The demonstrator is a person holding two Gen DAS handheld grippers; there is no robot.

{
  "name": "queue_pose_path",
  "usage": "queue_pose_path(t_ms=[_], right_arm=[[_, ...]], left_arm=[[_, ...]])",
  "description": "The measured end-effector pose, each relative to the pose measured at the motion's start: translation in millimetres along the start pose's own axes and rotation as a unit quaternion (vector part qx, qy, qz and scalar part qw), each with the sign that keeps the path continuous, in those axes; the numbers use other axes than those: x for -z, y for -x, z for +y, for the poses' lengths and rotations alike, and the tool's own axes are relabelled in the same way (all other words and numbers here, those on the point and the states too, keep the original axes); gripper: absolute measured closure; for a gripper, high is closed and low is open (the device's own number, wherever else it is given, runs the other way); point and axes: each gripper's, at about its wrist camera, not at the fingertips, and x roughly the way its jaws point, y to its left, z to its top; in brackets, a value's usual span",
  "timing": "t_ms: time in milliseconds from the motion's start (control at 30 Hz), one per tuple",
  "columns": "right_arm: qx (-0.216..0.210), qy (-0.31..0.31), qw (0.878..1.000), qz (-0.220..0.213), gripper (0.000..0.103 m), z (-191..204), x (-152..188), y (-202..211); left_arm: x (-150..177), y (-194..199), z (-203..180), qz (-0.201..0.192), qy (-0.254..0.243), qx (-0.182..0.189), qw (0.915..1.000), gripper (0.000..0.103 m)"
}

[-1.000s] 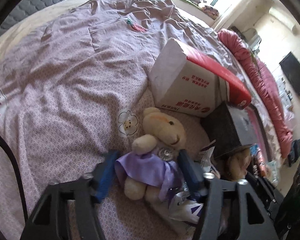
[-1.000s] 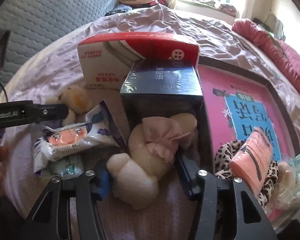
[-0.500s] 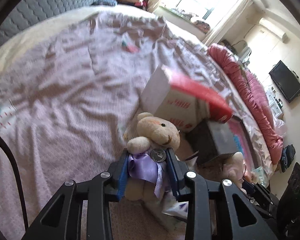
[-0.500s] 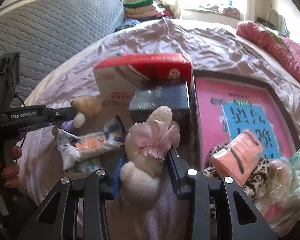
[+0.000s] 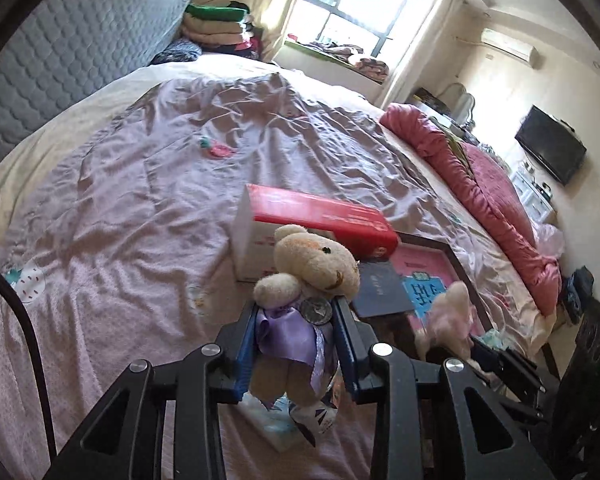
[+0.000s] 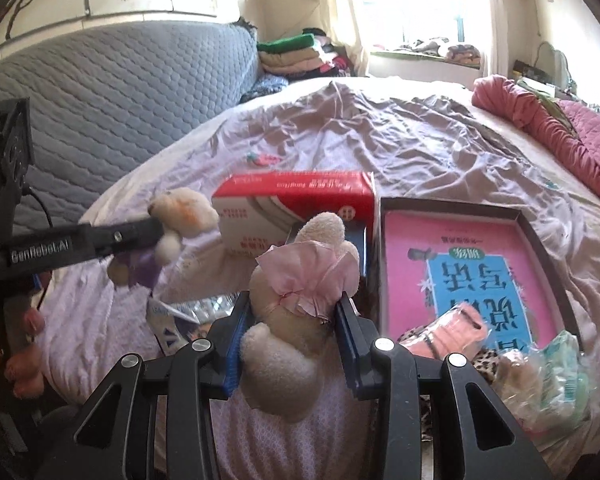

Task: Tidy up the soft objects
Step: 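Carry the teddy bear with the left tool while the right tool carries the bunny over the tray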

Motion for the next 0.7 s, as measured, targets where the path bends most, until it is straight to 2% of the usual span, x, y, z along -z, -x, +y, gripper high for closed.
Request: queue_pose_path(t_ms=[200,467,700], right_arm=[[0.003,-0.011,1.0,-0.017,0.062,-8,-5,15],[0.011,-0.026,0.999,-0.034,0.062,-24,-10,35],[0.039,-0.051,0.997,-0.048,0.062,-55,-12,53]], left_arm=[[7,1,-28,0.003,-0.028,0.006,0.9996,0.068],[10,6,-45,-0.004,-0.045,0.019,0.9988,0.068],[11,9,-57,-0.009,-0.055,0.042,0.9976,0.068]])
